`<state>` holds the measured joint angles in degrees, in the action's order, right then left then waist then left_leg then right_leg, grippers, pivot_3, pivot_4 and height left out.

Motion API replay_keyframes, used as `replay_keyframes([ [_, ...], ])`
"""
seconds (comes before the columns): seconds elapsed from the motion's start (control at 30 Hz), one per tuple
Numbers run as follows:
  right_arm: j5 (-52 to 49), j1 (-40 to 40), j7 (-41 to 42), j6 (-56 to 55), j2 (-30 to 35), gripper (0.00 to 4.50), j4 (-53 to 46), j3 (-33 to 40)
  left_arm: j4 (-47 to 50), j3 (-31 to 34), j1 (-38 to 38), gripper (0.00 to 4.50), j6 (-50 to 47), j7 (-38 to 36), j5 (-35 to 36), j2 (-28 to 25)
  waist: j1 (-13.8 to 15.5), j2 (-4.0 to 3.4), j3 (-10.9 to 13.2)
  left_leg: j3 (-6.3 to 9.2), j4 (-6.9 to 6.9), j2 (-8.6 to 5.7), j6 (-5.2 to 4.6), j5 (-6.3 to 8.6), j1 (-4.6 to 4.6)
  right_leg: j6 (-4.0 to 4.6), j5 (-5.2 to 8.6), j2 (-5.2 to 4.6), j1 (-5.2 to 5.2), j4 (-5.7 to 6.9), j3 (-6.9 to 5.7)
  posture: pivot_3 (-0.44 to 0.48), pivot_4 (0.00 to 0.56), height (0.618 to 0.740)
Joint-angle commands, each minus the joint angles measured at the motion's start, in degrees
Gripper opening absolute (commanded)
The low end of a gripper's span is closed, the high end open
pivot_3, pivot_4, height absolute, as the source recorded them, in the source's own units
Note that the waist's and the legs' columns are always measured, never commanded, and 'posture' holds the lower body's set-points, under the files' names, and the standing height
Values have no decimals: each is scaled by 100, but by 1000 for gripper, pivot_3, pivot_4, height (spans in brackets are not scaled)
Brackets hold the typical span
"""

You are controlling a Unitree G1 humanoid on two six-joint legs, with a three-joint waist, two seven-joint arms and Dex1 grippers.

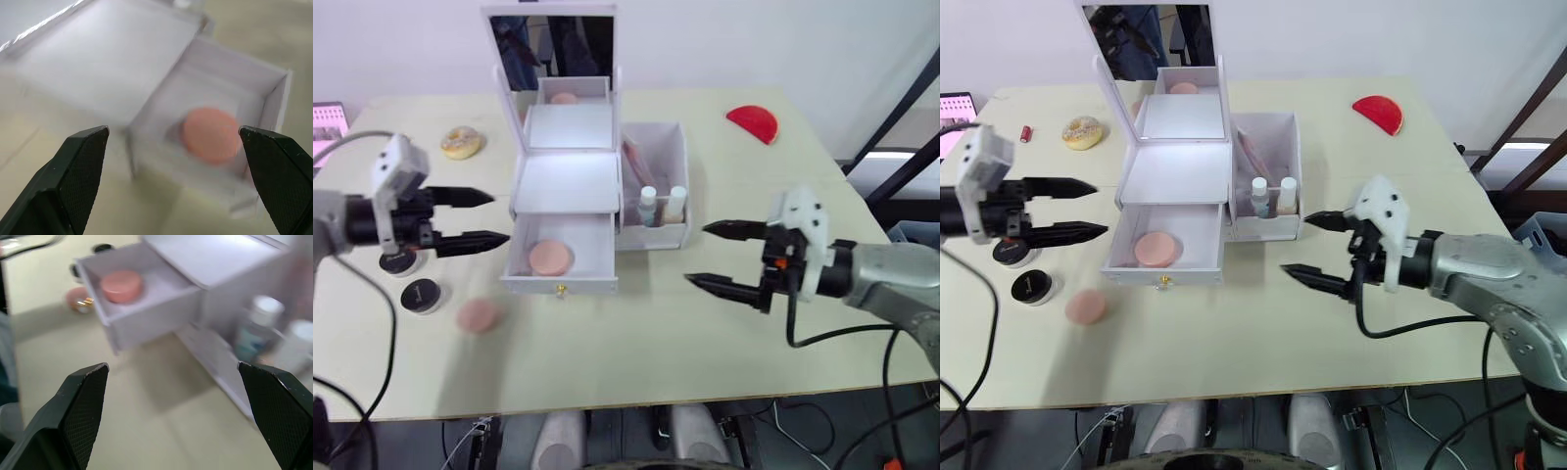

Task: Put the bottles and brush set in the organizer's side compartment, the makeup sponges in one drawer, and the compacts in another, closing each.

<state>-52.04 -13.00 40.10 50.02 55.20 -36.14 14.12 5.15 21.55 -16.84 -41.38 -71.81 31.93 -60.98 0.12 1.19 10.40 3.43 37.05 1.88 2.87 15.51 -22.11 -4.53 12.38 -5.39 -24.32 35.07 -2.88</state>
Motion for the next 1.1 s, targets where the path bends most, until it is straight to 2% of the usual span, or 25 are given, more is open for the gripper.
replay_keyframes([
  [0.03,465,441,229,-428,106,4500,594,705,37,1449,1018,4469,174,443,-394,-19,1,0,0,0,2,0,0,0,0,1,-1,0,0,-1,0,0,150,739],
  [0.13,812,929,616,-908,68,4500,1172,1112,-239,2471,1993,4469,429,700,-665,193,17,4,0,-10,2,0,1,1,6,2,-1,-2,5,-9,3,0,150,739],
  [0.23,1425,1505,1107,-1643,113,4500,1709,1264,-810,3191,2981,4469,1064,736,-1075,362,29,6,-2,-11,2,1,2,1,9,-5,4,-3,4,-9,3,0,150,739],
  [0.33,1558,1688,1382,-2059,13,4500,2140,1498,-1269,3530,3400,4469,1528,843,-1157,458,56,4,-2,-13,0,2,3,2,11,-15,12,-4,3,-9,3,0,150,739],
  [0.43,1867,1836,1660,-2533,22,4500,2976,1669,-2130,3874,3752,4469,2226,845,-1262,421,59,6,-3,-13,8,2,6,4,12,-14,12,-9,-1,-13,3,0,150,739],
  [0.67,2027,1794,2063,-2827,41,4500,3343,1595,-2610,3842,3937,4469,2883,692,-1121,431,34,-16,0,-30,3,6,28,16,17,-14,10,-20,7,-85,-5,0,150,739],
  [0.9,1996,1657,2014,-2667,35,4500,3196,1606,-2718,3710,3897,4469,3047,687,-1036,398,21,-5,-7,-46,-11,5,11,7,2,8,-7,-19,2,-59,0,0,150,739],
  [1.1,1965,1397,1891,-2449,85,4500,2849,1485,-2500,3368,3549,4469,2975,678,-927,310,45,-8,-6,-42,-19,8,10,7,12,-8,3,-16,-2,-46,-2,0,150,739],
])
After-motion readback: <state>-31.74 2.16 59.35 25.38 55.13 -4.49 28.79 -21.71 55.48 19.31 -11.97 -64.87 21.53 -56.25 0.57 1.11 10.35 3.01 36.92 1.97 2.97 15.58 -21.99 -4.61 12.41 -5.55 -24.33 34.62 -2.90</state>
